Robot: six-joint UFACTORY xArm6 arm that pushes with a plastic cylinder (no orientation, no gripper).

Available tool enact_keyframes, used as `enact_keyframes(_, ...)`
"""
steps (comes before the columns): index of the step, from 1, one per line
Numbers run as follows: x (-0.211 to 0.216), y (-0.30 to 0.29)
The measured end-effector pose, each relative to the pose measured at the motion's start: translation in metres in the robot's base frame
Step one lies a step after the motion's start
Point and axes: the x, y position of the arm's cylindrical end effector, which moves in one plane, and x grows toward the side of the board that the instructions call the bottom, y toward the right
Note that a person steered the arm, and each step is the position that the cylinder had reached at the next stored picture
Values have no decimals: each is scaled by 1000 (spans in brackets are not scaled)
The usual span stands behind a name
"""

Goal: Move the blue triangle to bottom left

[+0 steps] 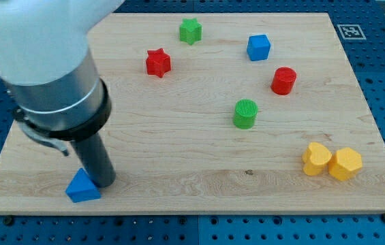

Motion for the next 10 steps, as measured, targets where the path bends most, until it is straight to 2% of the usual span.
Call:
enact_keyframes(1, 2, -7)
enact_keyframes(2, 0, 48)
enact_keyframes(3, 26, 45)
enact_keyframes(4, 35, 41)
enact_keyframes(8, 35, 7)
enact_keyframes(10, 34, -59)
